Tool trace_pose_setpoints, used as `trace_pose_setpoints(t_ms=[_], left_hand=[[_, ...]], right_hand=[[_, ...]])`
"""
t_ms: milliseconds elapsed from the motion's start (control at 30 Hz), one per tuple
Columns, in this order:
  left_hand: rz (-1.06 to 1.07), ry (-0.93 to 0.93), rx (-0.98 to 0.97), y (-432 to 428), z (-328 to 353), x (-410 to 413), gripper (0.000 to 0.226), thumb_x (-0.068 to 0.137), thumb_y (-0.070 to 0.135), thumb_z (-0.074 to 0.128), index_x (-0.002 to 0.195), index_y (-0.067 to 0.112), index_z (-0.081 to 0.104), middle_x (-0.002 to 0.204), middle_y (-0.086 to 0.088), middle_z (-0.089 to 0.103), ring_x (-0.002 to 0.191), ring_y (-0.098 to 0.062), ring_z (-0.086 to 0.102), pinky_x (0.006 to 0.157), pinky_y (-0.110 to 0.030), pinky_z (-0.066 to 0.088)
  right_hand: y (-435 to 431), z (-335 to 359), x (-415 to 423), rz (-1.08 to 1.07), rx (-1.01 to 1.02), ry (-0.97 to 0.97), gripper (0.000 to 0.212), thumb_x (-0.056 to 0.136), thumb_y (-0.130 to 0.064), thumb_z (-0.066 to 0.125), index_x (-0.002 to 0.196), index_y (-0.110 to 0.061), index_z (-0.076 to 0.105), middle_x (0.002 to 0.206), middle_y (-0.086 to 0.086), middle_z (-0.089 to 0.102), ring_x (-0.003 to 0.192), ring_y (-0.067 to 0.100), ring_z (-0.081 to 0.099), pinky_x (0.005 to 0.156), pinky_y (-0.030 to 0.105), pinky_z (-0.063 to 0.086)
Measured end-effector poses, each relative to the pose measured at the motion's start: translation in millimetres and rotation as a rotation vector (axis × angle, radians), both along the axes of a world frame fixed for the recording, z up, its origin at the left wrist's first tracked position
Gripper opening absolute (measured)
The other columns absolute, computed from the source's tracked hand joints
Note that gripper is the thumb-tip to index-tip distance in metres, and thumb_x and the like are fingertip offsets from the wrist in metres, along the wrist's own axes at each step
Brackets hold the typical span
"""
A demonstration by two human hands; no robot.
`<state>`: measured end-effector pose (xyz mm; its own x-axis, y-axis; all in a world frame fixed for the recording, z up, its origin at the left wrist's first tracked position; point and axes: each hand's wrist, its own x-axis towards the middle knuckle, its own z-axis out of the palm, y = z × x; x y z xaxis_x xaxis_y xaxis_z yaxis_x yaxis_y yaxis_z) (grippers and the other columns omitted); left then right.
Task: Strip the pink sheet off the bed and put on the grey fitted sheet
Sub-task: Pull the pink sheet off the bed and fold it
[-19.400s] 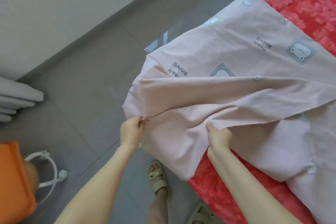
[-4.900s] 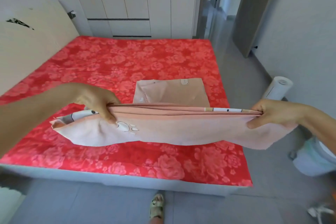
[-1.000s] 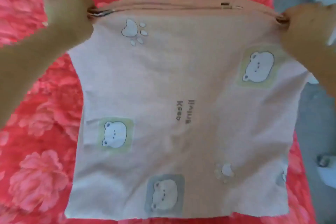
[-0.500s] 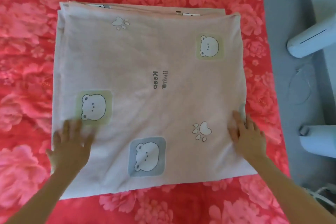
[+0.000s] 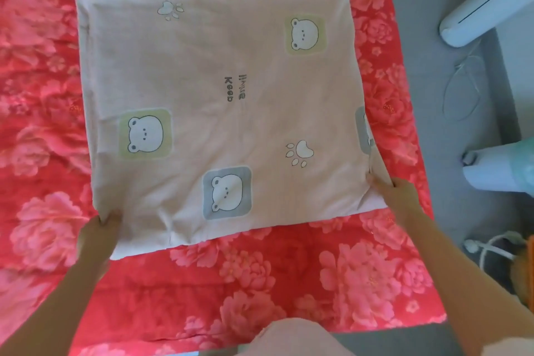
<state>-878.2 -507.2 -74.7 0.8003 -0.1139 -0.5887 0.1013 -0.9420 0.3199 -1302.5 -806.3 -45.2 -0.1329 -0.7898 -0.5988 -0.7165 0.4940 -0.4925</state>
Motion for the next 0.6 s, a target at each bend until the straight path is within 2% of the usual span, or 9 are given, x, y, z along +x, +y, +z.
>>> trace_pose_setpoints(t_ms=[33, 133, 233, 333, 400, 467, 500, 533, 600], left_hand=[[0.007, -0.012, -0.032, 2, 10, -2, 0.043, 0.095, 0.024, 0.054, 0.111, -0.016, 0.055, 0.107, -0.037, 0.057, 0.085, -0.039, 0.052, 0.070, -0.032, 0.047], [0.020, 0.032, 0.010, 19, 44, -9, 0.047, 0.093, 0.028, 0.056, 0.111, -0.015, 0.056, 0.110, -0.039, 0.056, 0.094, -0.046, 0.056, 0.075, -0.044, 0.045], [0.041, 0.147, 0.093, 61, 81, -27, 0.040, 0.096, 0.013, 0.053, 0.122, -0.017, 0.049, 0.124, -0.037, 0.051, 0.094, -0.032, 0.049, 0.069, -0.036, 0.035], [0.088, 0.302, 0.204, 107, 114, -43, 0.039, 0.093, 0.013, 0.058, 0.115, -0.018, 0.052, 0.122, -0.036, 0.053, 0.106, -0.043, 0.054, 0.077, -0.035, 0.043], [0.211, 0.417, 0.216, 124, 127, -41, 0.033, 0.091, 0.014, 0.061, 0.106, -0.014, 0.054, 0.106, -0.033, 0.059, 0.091, -0.047, 0.058, 0.076, -0.047, 0.053], [0.324, 0.526, 0.152, 117, 142, -31, 0.023, 0.092, 0.013, 0.058, 0.098, -0.008, 0.052, 0.087, -0.025, 0.057, 0.064, -0.039, 0.060, 0.048, -0.043, 0.056], [0.382, 0.575, 0.098, 104, 148, -23, 0.020, 0.093, 0.013, 0.057, 0.098, -0.005, 0.052, 0.083, -0.022, 0.057, 0.055, -0.035, 0.061, 0.039, -0.038, 0.053], [0.415, 0.598, 0.068, 87, 155, -13, 0.020, 0.092, 0.014, 0.058, 0.101, -0.003, 0.052, 0.080, -0.020, 0.057, 0.050, -0.031, 0.060, 0.035, -0.034, 0.051], [0.480, 0.621, 0.031, 47, 169, 12, 0.012, 0.090, 0.014, 0.059, 0.093, 0.003, 0.055, 0.062, -0.013, 0.058, 0.038, -0.022, 0.054, 0.033, -0.022, 0.046]], right_hand=[[7, 8, -3, -0.004, -0.001, -0.010, 0.033, 0.085, -0.034, 0.068, 0.082, -0.003, 0.059, 0.075, 0.010, 0.058, 0.072, 0.025, 0.051, 0.061, 0.033, 0.041], [42, 31, -17, -0.032, 0.027, -0.063, 0.028, 0.087, -0.033, 0.067, 0.092, -0.006, 0.060, 0.085, 0.011, 0.062, 0.078, 0.027, 0.057, 0.073, 0.040, 0.048], [103, 58, -55, -0.064, 0.148, 0.031, 0.034, 0.084, -0.034, 0.070, 0.085, -0.002, 0.060, 0.071, 0.009, 0.055, 0.071, 0.025, 0.049, 0.058, 0.033, 0.037], [157, 84, -92, -0.154, 0.264, 0.101, 0.033, 0.077, -0.033, 0.077, 0.077, -0.005, 0.060, 0.077, 0.013, 0.060, 0.073, 0.024, 0.052, 0.062, 0.035, 0.041], [164, 95, -106, -0.259, 0.337, 0.115, 0.033, 0.080, -0.025, 0.076, 0.096, 0.000, 0.063, 0.097, 0.019, 0.063, 0.085, 0.026, 0.057, 0.071, 0.035, 0.046], [145, 95, -113, -0.314, 0.435, 0.118, 0.053, 0.073, -0.022, 0.081, 0.112, 0.008, 0.060, 0.110, 0.019, 0.064, 0.098, 0.029, 0.062, 0.087, 0.039, 0.049], [128, 95, -111, -0.345, 0.468, 0.072, 0.057, 0.068, -0.019, 0.084, 0.112, 0.008, 0.060, 0.106, 0.017, 0.068, 0.097, 0.028, 0.064, 0.090, 0.041, 0.050], [107, 96, -106, -0.377, 0.474, 0.019, 0.052, 0.066, -0.015, 0.083, 0.108, 0.006, 0.061, 0.090, 0.013, 0.073, 0.087, 0.026, 0.067, 0.083, 0.040, 0.054], [57, 112, -80, -0.440, 0.452, -0.081, 0.016, 0.080, -0.006, 0.069, 0.093, -0.003, 0.060, 0.050, 0.004, 0.066, 0.049, 0.018, 0.065, 0.049, 0.029, 0.056]])
